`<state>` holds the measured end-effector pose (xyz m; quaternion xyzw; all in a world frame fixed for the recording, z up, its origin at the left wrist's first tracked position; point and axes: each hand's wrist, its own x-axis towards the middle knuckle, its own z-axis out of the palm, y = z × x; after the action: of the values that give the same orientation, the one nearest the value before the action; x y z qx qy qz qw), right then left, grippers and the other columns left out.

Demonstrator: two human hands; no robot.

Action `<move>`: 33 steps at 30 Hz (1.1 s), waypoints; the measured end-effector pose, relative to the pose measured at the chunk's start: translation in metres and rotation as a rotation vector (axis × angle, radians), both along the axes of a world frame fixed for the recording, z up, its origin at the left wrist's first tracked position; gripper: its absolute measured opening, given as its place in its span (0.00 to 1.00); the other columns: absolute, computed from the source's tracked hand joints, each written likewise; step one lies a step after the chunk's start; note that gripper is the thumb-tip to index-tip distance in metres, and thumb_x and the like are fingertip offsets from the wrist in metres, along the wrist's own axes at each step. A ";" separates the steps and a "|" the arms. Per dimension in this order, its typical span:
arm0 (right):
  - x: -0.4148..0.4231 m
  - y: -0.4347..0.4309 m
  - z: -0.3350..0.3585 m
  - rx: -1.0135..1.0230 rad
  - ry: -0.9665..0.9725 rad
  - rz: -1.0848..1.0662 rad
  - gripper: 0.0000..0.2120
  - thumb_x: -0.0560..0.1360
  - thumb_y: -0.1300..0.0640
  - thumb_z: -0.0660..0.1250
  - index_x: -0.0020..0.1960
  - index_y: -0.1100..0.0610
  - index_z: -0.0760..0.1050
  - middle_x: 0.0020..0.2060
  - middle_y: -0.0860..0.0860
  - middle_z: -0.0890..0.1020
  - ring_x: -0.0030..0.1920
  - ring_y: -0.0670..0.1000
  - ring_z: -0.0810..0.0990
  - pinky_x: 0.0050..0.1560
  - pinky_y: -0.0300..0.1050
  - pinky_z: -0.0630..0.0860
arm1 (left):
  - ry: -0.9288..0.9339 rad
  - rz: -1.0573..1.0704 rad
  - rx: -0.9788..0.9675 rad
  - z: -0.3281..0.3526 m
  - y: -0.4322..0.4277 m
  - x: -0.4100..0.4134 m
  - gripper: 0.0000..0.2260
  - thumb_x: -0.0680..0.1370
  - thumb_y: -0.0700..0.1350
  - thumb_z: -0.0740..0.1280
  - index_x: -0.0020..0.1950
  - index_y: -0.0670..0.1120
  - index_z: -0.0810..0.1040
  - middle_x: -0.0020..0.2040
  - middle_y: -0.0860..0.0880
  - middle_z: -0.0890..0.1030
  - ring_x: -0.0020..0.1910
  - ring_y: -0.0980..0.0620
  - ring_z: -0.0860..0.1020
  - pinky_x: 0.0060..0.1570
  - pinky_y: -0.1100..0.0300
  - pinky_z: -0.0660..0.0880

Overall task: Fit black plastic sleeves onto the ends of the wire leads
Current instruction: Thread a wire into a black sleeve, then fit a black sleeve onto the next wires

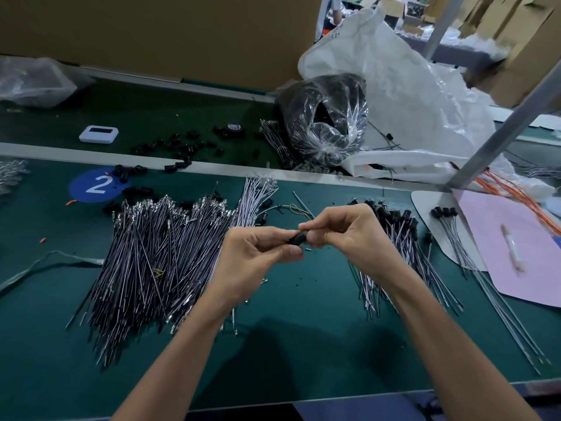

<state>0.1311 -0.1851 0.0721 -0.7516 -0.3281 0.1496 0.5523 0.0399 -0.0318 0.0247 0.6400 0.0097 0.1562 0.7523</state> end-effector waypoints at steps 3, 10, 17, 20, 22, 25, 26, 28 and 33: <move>0.000 -0.002 0.002 0.014 0.029 0.035 0.13 0.69 0.76 0.70 0.47 0.61 0.82 0.29 0.47 0.82 0.30 0.44 0.77 0.36 0.36 0.76 | -0.027 -0.035 -0.083 0.000 -0.003 0.000 0.11 0.68 0.31 0.72 0.45 0.45 0.85 0.42 0.46 0.86 0.40 0.48 0.85 0.43 0.59 0.81; 0.002 -0.006 0.011 0.022 -0.032 0.028 0.08 0.73 0.72 0.69 0.45 0.61 0.82 0.35 0.50 0.84 0.36 0.45 0.80 0.40 0.35 0.75 | -0.003 -0.035 -0.208 0.008 -0.014 0.005 0.12 0.66 0.39 0.74 0.49 0.44 0.84 0.42 0.43 0.86 0.40 0.46 0.85 0.42 0.59 0.81; 0.020 -0.077 0.028 0.295 0.357 -0.084 0.09 0.72 0.63 0.63 0.44 0.59 0.82 0.43 0.58 0.85 0.42 0.53 0.84 0.46 0.40 0.82 | 0.211 0.179 0.137 0.001 0.024 -0.012 0.18 0.68 0.54 0.74 0.57 0.56 0.80 0.46 0.52 0.86 0.46 0.53 0.85 0.46 0.60 0.82; 0.034 -0.115 0.043 0.228 0.316 -0.224 0.11 0.71 0.60 0.63 0.40 0.55 0.85 0.39 0.53 0.85 0.38 0.49 0.84 0.43 0.38 0.82 | 0.322 0.543 0.483 -0.013 0.057 -0.027 0.11 0.72 0.49 0.74 0.54 0.51 0.83 0.46 0.54 0.85 0.41 0.62 0.82 0.42 0.69 0.77; 0.046 -0.130 0.049 0.070 0.233 -0.333 0.09 0.70 0.58 0.65 0.41 0.54 0.85 0.37 0.52 0.85 0.37 0.47 0.84 0.41 0.36 0.81 | 0.334 0.665 0.737 -0.022 0.068 -0.032 0.08 0.73 0.46 0.74 0.52 0.48 0.84 0.43 0.53 0.85 0.35 0.60 0.80 0.38 0.67 0.76; 0.069 -0.134 0.046 -0.258 0.075 -0.459 0.07 0.72 0.56 0.68 0.45 0.58 0.83 0.38 0.55 0.86 0.35 0.47 0.82 0.37 0.37 0.80 | 0.346 0.707 0.940 -0.029 0.069 -0.033 0.06 0.73 0.44 0.75 0.48 0.46 0.85 0.46 0.49 0.85 0.40 0.48 0.82 0.43 0.54 0.79; 0.075 -0.130 0.042 -0.389 0.003 -0.503 0.09 0.74 0.55 0.69 0.48 0.60 0.82 0.40 0.55 0.86 0.36 0.47 0.82 0.38 0.39 0.78 | 0.373 0.703 0.987 -0.030 0.068 -0.032 0.06 0.72 0.45 0.76 0.48 0.46 0.85 0.49 0.48 0.85 0.47 0.46 0.81 0.48 0.51 0.78; 0.080 -0.114 0.031 -0.698 -0.194 -0.604 0.15 0.77 0.49 0.68 0.55 0.60 0.80 0.47 0.55 0.84 0.42 0.51 0.80 0.47 0.44 0.75 | 0.445 0.697 1.060 -0.032 0.066 -0.029 0.08 0.72 0.48 0.76 0.47 0.47 0.85 0.53 0.47 0.83 0.54 0.45 0.76 0.54 0.49 0.75; 0.033 -0.026 -0.009 -0.651 -0.302 -0.261 0.08 0.77 0.52 0.69 0.53 0.54 0.82 0.46 0.49 0.85 0.40 0.41 0.79 0.49 0.35 0.74 | 0.620 0.733 1.167 -0.039 0.066 -0.025 0.14 0.71 0.54 0.76 0.50 0.46 0.83 0.56 0.42 0.76 0.57 0.41 0.72 0.57 0.47 0.69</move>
<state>0.1642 -0.2116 0.0634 -0.9368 -0.2425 0.0619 0.2445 0.0146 0.0337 -0.0141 0.9049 0.3487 0.1889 0.1542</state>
